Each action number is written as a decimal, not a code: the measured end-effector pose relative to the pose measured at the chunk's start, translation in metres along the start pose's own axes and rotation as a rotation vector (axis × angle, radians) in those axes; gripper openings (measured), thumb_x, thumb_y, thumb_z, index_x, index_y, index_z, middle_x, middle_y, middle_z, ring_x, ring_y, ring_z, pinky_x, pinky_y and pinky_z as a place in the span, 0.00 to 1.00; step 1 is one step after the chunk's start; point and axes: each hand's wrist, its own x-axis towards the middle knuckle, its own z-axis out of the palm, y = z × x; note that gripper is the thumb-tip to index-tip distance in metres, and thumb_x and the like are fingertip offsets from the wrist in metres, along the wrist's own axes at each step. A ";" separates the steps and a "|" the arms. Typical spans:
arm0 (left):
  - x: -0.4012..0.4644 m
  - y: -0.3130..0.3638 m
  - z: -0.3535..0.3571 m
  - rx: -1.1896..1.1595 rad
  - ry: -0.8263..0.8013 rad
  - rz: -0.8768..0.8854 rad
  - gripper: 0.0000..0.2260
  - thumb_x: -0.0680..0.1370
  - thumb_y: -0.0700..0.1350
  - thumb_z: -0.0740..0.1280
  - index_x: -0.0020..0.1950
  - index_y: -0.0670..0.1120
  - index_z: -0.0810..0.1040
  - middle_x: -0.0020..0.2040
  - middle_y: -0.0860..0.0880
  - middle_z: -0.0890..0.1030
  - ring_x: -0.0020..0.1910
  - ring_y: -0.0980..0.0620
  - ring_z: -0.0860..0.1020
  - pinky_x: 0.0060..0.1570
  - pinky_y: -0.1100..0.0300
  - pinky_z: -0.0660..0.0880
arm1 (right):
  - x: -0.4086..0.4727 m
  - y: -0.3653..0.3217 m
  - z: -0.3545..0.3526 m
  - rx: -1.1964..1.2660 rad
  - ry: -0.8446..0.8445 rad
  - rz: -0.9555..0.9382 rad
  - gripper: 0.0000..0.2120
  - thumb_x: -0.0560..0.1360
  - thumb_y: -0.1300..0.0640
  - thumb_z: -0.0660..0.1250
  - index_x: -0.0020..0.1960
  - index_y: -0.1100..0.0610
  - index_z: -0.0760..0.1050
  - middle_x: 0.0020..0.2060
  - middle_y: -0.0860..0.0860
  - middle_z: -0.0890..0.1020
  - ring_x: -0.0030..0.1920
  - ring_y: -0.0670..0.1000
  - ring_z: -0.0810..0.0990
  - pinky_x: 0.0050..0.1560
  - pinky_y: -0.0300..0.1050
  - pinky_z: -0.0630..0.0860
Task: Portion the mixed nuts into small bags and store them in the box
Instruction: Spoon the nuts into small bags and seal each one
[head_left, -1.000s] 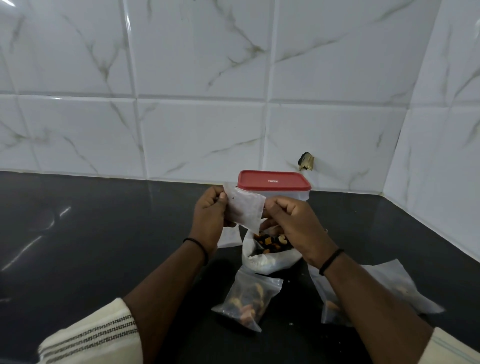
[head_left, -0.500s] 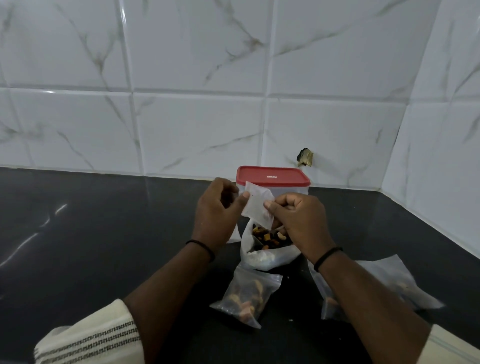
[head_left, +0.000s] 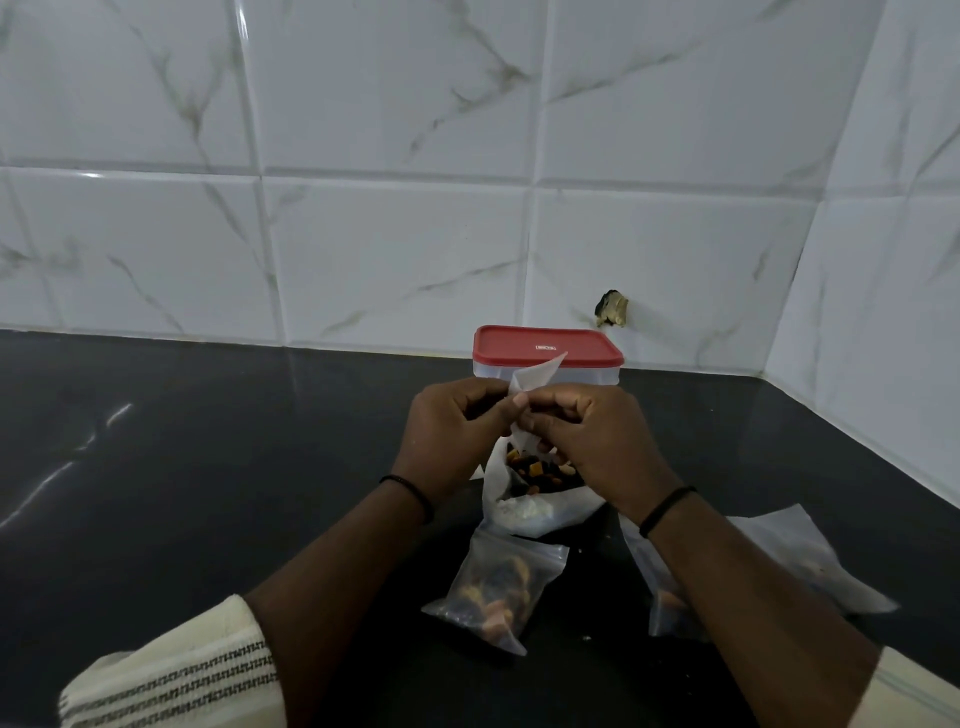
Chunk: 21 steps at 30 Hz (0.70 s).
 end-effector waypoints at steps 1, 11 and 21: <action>0.000 -0.001 0.000 0.020 0.002 0.006 0.06 0.77 0.45 0.70 0.50 0.45 0.85 0.39 0.49 0.85 0.36 0.54 0.83 0.36 0.63 0.78 | 0.000 0.001 0.000 -0.013 -0.006 -0.001 0.08 0.76 0.61 0.72 0.53 0.53 0.84 0.41 0.44 0.86 0.40 0.41 0.84 0.41 0.33 0.79; 0.000 -0.002 0.003 0.014 -0.056 -0.044 0.11 0.80 0.43 0.65 0.42 0.42 0.84 0.35 0.47 0.83 0.34 0.52 0.82 0.34 0.59 0.79 | 0.000 0.004 0.001 -0.031 0.047 -0.038 0.03 0.73 0.61 0.74 0.46 0.55 0.86 0.34 0.43 0.85 0.34 0.42 0.84 0.39 0.33 0.79; -0.001 -0.001 0.003 -0.039 -0.079 -0.081 0.08 0.80 0.40 0.66 0.46 0.43 0.84 0.35 0.50 0.83 0.34 0.54 0.81 0.36 0.53 0.81 | 0.001 0.006 0.001 -0.020 0.047 -0.031 0.03 0.75 0.62 0.72 0.46 0.59 0.85 0.34 0.44 0.84 0.33 0.42 0.83 0.36 0.31 0.76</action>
